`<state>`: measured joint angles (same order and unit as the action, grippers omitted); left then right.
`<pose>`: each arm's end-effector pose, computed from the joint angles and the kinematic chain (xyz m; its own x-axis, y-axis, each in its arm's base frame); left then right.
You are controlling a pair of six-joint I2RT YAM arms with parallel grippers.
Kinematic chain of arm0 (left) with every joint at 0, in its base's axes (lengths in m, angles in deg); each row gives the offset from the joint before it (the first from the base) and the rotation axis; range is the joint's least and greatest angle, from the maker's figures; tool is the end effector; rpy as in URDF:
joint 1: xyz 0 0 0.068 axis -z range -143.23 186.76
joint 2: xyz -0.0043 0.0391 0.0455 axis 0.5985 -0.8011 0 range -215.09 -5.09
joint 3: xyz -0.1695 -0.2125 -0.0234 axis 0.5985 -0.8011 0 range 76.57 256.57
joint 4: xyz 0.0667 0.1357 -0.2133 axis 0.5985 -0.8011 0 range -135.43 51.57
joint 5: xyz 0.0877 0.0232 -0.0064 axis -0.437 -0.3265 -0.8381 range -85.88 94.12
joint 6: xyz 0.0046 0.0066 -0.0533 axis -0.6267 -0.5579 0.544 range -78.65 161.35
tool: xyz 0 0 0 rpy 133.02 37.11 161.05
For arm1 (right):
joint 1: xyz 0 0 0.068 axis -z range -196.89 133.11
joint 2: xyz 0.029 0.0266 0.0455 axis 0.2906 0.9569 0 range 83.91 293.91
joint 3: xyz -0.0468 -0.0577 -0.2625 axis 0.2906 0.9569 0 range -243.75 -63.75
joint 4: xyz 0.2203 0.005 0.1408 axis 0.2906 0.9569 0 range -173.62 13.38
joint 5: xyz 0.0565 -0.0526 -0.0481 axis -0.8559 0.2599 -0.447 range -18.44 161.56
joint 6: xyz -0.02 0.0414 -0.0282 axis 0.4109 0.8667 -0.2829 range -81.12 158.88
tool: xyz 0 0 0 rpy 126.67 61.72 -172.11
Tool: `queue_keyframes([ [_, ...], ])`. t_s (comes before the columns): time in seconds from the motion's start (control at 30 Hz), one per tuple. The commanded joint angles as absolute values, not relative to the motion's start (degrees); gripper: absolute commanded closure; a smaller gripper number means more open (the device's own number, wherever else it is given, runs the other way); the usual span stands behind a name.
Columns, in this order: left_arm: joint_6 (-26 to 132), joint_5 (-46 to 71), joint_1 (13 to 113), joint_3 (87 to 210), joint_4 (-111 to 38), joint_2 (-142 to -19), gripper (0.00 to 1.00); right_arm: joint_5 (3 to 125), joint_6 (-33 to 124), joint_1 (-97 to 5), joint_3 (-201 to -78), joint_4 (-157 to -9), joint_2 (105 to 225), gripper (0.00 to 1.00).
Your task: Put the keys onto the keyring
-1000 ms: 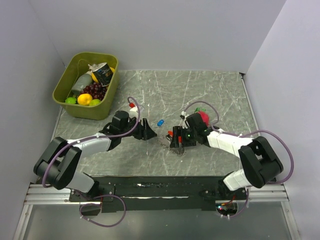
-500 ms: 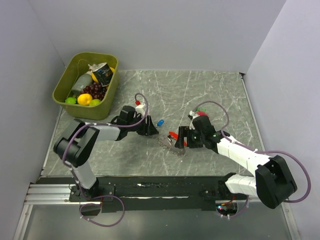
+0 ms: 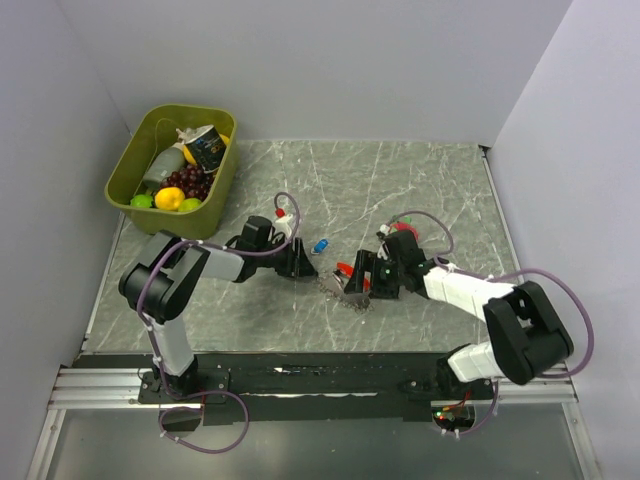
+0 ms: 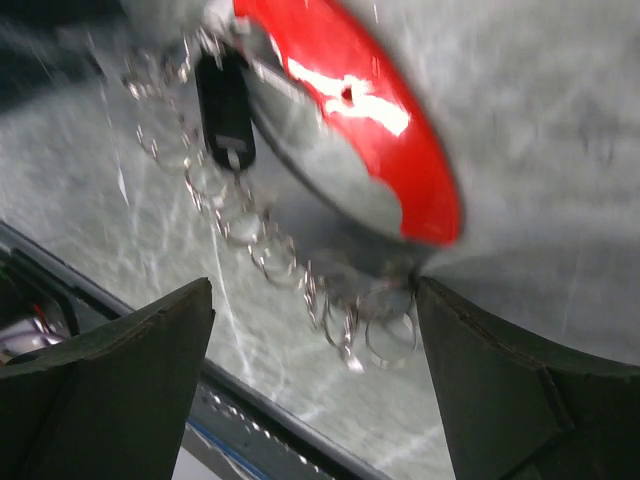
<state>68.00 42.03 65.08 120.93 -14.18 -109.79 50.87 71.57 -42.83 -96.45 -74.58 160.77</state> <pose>0.2914 -0.1819 0.1255 -0.8275 0.0437 -0.5598 0.4924 0.5355 -0.6861 0.2121 0.1171 0.1570 -0.9298 0.1095 -0.3514 -0.1158 0.8192 0.5617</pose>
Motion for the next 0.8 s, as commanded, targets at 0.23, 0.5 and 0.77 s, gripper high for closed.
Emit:
queue_keyframes([
  [0.23,68.95,40.77,71.38,113.84,-11.0,-100.72,0.55,48.54,65.34,-40.36,-111.45,-79.49,172.93,0.1],
  [0.5,66.66,28.13,71.58,112.61,-21.02,-91.93,0.5,50.9,62.79,-40.1,-115.43,-77.29,174.01,0.1],
  [0.77,69.73,34.69,67.7,110.41,-17.86,-90.43,0.51,51.96,60.33,-40.1,-112.53,-75.62,166.71,0.1],
])
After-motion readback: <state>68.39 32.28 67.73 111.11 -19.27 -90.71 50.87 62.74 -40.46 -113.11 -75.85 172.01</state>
